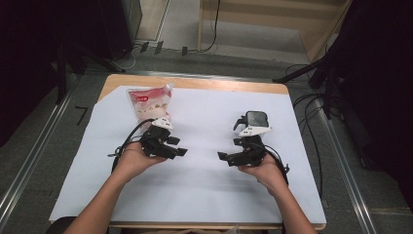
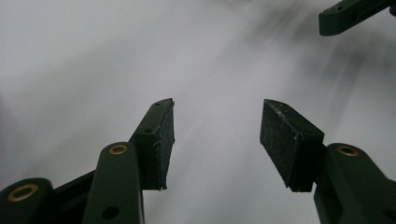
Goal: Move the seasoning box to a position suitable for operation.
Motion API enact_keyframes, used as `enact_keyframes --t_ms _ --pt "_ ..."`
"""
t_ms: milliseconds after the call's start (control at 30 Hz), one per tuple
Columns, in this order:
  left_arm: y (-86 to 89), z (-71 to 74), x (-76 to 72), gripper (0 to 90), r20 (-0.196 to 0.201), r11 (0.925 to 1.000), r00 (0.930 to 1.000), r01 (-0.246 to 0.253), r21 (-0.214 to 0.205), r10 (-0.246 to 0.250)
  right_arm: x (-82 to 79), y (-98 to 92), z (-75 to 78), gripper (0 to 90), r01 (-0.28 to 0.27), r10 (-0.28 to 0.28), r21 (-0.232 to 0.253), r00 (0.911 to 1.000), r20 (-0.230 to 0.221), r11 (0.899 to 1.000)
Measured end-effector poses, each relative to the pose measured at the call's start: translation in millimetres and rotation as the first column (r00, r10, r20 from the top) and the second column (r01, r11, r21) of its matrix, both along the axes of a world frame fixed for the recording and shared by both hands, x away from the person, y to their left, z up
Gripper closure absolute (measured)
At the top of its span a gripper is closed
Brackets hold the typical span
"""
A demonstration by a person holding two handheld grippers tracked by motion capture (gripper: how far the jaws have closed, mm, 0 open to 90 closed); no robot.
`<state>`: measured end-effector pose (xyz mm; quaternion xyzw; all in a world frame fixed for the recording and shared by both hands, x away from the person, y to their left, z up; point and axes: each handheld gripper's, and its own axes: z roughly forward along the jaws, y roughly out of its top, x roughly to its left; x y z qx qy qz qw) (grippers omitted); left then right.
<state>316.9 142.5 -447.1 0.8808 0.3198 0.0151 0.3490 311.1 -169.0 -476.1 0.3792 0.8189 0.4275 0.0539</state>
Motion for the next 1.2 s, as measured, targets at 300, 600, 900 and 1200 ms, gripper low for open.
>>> enact_keyframes --t_ms 300,600,900,1200 --pt "3.0 1.0 -3.0 42.5 0.009 0.9994 0.9994 0.034 -0.003 -0.034 0.3 -11.5 0.7 36.1 0.037 -0.037 0.028 0.9993 -0.003 0.999" --pt "4.6 3.3 -3.7 41.5 -0.006 0.9987 0.9987 0.051 -0.008 -0.051 -6.2 -10.6 4.4 48.4 0.016 -0.017 0.016 0.9979 0.063 1.0" --pt "6.9 4.1 -4.1 41.2 -0.004 0.9992 0.9993 0.037 -0.014 -0.037 -6.3 -8.7 7.9 50.4 -0.021 0.02 0.002 0.9963 0.083 1.0" --pt "10.5 10.5 -2.9 40.1 -0.056 0.9935 0.9976 0.033 -0.109 -0.04 -5.0 -10.8 7.5 42.6 -0.004 0.004 0.004 0.9978 0.066 1.0"
